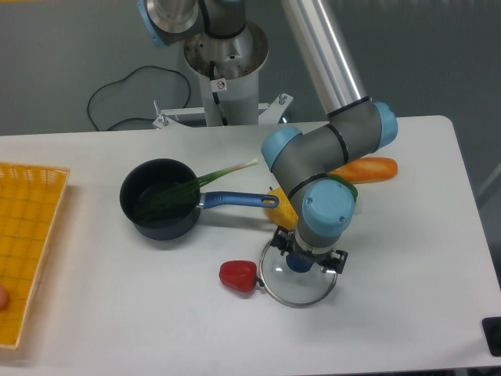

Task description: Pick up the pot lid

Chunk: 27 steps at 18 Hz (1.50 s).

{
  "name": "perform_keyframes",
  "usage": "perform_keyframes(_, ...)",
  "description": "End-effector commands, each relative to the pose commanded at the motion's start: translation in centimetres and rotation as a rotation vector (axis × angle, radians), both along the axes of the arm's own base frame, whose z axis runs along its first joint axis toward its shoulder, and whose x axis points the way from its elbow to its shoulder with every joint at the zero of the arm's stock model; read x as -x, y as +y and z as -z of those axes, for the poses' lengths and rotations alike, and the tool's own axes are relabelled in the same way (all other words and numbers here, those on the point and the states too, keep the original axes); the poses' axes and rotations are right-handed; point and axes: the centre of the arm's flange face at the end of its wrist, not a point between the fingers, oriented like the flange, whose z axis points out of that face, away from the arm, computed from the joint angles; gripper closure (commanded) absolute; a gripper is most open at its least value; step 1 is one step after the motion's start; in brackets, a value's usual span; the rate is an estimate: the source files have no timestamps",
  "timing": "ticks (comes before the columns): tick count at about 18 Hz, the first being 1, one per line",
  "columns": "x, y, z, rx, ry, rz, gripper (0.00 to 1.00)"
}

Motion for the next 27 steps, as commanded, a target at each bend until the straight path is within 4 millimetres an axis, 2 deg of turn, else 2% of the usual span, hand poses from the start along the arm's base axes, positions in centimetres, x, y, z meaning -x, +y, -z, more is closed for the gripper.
perform_keyframes(4, 0.1, 0.0, 0.2, 0.003, -0.002, 0.002, 0.01)
perform_keyframes(8, 0.0, 0.1, 0.2, 0.004, -0.001, 0.005, 0.09)
perform_keyframes(9, 0.0, 0.1, 0.2, 0.005, 0.000, 0.003, 0.14)
perform_keyframes(14, 0.0, 0.1, 0.1, 0.004, 0.001, 0.005, 0.21)
perform_keyframes(19, 0.0, 0.0, -0.2, 0.001, 0.003, 0.037, 0.41)
perform_keyframes(22, -0.1, 0.0, -0.2, 0.001, 0.002, 0.039, 0.51)
perform_keyframes(27, 0.2, -0.2, -1.5, -0.005, 0.014, 0.073, 0.53)
